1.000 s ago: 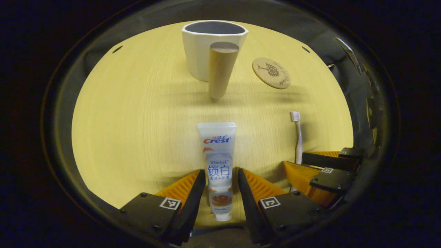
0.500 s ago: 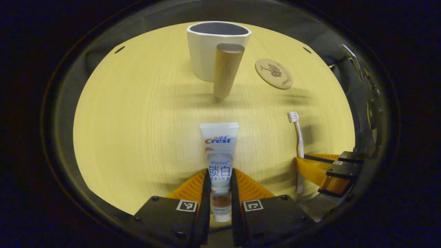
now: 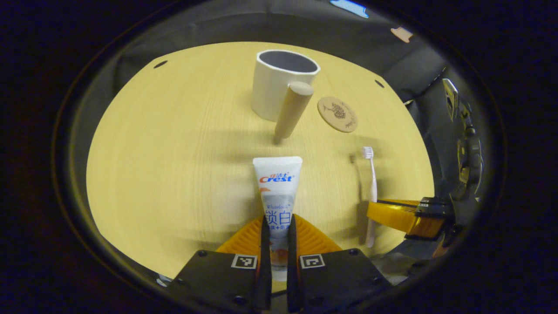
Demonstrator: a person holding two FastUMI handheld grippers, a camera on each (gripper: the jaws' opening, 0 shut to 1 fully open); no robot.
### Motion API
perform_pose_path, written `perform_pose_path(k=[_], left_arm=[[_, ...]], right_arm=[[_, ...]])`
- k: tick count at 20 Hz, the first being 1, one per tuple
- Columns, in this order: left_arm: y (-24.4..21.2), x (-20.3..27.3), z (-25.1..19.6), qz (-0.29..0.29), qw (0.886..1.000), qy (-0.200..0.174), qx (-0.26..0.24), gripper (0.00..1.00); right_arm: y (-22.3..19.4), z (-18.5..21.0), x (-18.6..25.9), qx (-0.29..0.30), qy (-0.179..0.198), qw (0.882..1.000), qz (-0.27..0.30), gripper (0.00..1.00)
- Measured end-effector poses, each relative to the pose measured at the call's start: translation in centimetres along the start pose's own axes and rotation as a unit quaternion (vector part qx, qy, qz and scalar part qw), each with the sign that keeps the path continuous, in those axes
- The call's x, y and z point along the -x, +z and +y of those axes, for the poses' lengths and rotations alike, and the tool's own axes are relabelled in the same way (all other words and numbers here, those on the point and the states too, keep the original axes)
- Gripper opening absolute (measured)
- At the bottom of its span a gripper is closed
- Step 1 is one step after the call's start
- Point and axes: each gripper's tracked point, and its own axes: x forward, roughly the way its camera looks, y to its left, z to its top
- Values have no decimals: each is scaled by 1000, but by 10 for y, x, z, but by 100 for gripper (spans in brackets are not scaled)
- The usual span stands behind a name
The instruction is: Put the toothbrush and toothpaste on the desktop into the cup, then pick up the cup and place it on the coaster on the desktop.
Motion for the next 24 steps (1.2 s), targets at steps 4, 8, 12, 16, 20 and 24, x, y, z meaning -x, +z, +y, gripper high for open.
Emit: perform_pose_path(k=[4, 8, 12, 16, 20, 24], left_arm=[[21, 33, -3, -65, 998, -9, 4, 21], [43, 55, -4, -142, 990, -15, 12, 21], [47, 54, -5, -223, 974, -33, 23, 21], [52, 50, -7, -303, 952, -40, 18, 21], [56, 49, -9, -362, 929, -71, 10, 21], [60, 50, -9, -407, 910, -84, -16, 21]], right_arm=[[21, 11, 24, -2, 28, 998, -56, 3], [44, 20, 49, 10, 46, 991, -122, 3], [68, 26, 76, 22, 56, 979, -192, 3], [85, 31, 97, 24, 72, 966, -248, 3], [97, 29, 107, 28, 66, 959, -275, 3], [106, 34, 115, 21, 68, 953, -295, 3]])
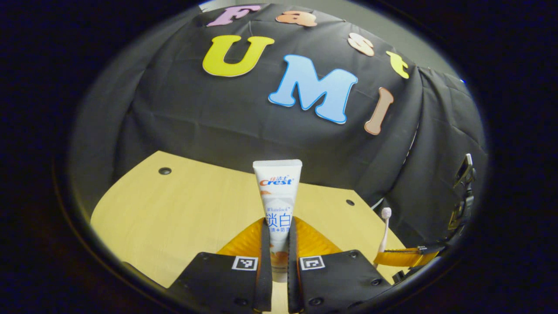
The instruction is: Put the toothbrush and toothpaste on the desktop into the cup, then pick up the cup and place it on the coaster on the desktop.
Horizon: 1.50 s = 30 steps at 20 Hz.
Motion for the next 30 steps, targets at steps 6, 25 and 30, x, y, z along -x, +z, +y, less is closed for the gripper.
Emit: perform_pose_path(k=[6, 25, 30], left_arm=[[-3, -44, 7, -36, 999, -22, 0, 21], [-64, -95, 13, 44, 996, -15, -77, 34], [-66, -78, 10, 58, 995, -11, -86, 58]], right_arm=[[2, 1, -6, -5, -10, 1000, 0, 3], [12, 2, -31, 13, -2, 1000, -4, 3], [21, 18, -36, 36, 20, 999, -9, 3]])
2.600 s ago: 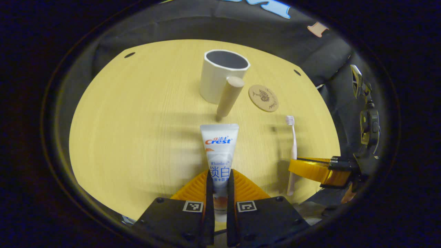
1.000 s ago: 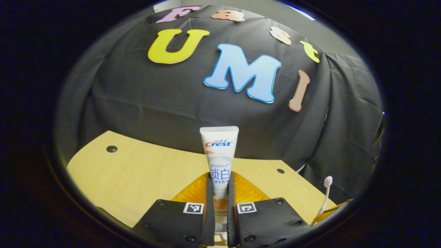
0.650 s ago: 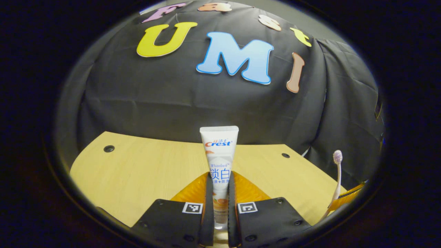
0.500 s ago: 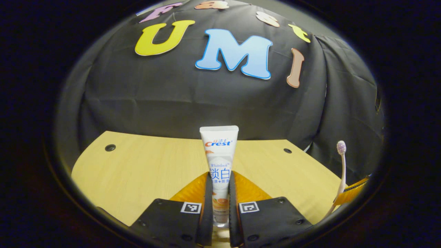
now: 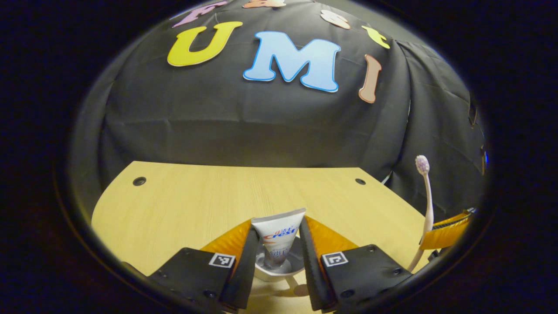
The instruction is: Put the toothbrush and toothpaste on the desktop into the cup, then pick up the cup and place it on the coaster on the desktop.
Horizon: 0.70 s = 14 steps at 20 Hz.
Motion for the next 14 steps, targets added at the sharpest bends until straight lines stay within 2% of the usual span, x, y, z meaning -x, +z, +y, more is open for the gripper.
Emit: perform_pose_path(k=[2, 5, 6, 8, 9, 14], left_arm=[[4, 14, 1, -5, 1000, 4, -2, 63], [8, 38, 5, -8, 1000, 15, 0, 78], [8, 48, 7, -9, 1000, 20, 3, 87], [9, 69, 10, -10, 999, 34, 12, 85], [9, 82, 11, -9, 999, 41, 19, 91], [13, 152, 22, -11, 995, 79, 55, 91]], right_arm=[[9, 8, -3, 7, 13, 1000, -8, 3], [24, 20, -10, 18, 32, 999, -26, 3], [30, 25, -13, 21, 39, 998, -33, 3], [41, 36, -22, 28, 57, 997, -48, 3], [46, 42, -27, 34, 68, 996, -55, 3], [61, 67, -62, 87, 93, 987, -98, 3]])
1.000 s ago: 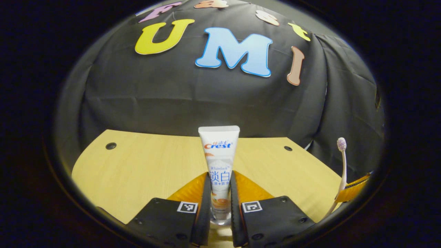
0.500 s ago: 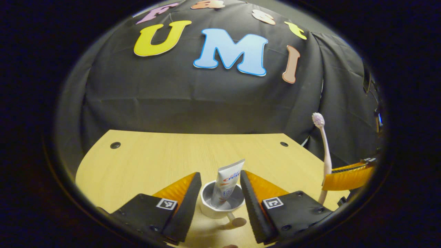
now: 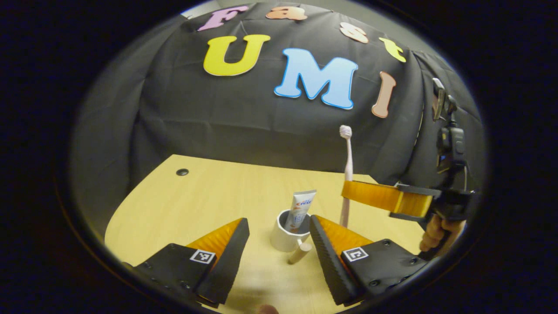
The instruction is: Put the toothbrush and toothpaste on the desktop into the cup, then pick up the cup and place it on the coaster on the desktop.
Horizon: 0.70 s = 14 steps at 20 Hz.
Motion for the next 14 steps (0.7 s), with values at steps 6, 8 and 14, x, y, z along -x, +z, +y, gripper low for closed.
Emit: perform_pose_path(k=[6, 8, 14], left_arm=[[8, 44, 27, -12, 999, 31, 30, 90], [8, 46, 35, -9, 999, 42, 22, 90], [-4, 39, 43, 9, 998, 39, 49, 91]], right_arm=[[-2, 17, -41, 93, -1, 995, -40, 3], [-8, 20, -50, 107, -2, 993, -42, 3], [-27, 11, -67, 145, -25, 988, -57, 4]])
